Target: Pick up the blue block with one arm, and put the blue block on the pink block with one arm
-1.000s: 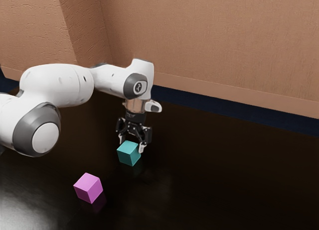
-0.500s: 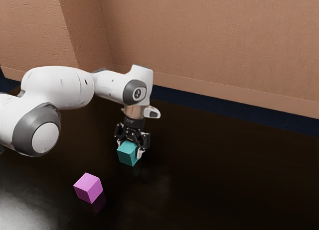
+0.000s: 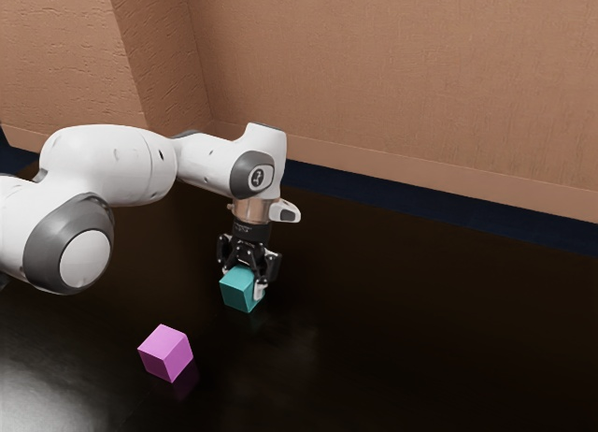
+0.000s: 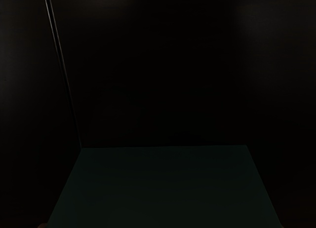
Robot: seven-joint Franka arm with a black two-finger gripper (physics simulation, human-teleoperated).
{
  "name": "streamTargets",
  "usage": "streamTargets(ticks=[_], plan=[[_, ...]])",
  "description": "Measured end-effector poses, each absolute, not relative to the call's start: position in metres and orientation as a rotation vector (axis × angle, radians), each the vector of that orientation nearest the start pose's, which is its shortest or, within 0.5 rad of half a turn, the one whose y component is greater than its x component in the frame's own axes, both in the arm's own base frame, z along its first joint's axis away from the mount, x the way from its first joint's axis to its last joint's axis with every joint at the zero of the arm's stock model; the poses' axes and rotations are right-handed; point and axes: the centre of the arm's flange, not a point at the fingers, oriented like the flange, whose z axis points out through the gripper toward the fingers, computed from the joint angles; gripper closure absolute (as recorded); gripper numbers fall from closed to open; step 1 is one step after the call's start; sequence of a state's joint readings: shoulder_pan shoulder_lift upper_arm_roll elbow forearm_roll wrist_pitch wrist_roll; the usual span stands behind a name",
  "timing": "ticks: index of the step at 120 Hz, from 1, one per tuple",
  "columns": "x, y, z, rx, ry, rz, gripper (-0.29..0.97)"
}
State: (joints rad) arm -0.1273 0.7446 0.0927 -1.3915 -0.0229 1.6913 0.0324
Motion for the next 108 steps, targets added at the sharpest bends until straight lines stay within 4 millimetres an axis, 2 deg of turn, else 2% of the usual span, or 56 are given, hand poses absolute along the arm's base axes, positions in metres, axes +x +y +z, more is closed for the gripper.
streamTargets(ticks=[26,43,66,82,94,108], plan=[[0.672,-0.034,0.243,-3.017,0.098,0.681,0.23],[0.661,-0.032,0.267,-3.025,0.086,0.665,0.28],[0.642,-0.028,0.299,-3.024,0.069,0.64,0.26],[0.618,-0.025,0.326,-3.017,0.052,0.628,0.26],[0.589,-0.022,0.35,-3.007,0.039,0.614,0.25],[0.544,-0.017,0.355,-2.995,0.027,0.621,0.26]])
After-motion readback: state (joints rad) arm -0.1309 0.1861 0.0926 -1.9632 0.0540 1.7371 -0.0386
